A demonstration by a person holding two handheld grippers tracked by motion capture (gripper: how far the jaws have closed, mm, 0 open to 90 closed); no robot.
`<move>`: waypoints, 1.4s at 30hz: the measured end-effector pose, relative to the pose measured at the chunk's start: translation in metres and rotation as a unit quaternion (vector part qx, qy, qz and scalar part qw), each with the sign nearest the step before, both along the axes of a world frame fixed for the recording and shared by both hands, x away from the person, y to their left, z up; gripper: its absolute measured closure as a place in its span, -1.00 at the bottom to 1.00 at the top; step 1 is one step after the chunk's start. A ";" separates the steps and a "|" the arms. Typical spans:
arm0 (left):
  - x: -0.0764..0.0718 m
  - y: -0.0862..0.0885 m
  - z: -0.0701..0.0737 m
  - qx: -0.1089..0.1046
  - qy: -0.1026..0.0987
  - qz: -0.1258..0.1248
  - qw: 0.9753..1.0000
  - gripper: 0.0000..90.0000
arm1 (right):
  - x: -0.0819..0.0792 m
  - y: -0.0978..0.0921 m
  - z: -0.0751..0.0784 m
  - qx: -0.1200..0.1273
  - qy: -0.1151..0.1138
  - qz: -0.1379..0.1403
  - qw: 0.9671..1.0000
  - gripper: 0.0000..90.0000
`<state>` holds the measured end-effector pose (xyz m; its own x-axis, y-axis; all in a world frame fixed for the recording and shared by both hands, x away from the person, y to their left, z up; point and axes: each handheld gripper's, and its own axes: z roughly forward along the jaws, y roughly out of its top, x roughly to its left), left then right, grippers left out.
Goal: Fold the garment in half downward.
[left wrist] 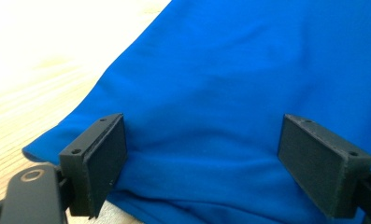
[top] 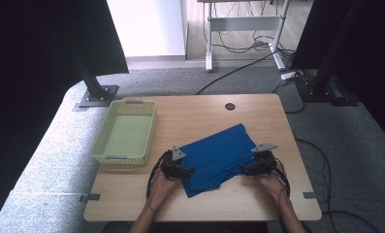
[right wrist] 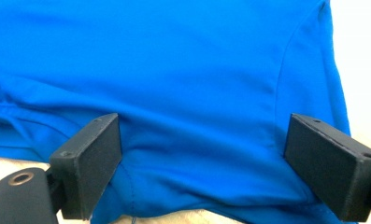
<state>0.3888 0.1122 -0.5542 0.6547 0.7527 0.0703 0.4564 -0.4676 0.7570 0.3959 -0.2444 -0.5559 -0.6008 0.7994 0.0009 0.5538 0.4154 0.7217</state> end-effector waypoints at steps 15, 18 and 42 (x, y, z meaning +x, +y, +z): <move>-0.017 0.033 0.020 -0.032 -0.008 0.021 0.999 -0.66 | -0.019 -0.019 0.016 0.036 -0.022 0.010 0.999 -0.75; -0.021 0.041 0.020 -0.033 -0.006 0.027 0.999 -0.66 | -0.024 -0.025 0.016 0.037 -0.023 0.011 0.999 -0.75; -0.039 0.066 -0.002 -0.002 0.019 0.042 0.999 -0.71 | -0.043 -0.054 -0.007 0.030 -0.003 0.001 1.000 -0.78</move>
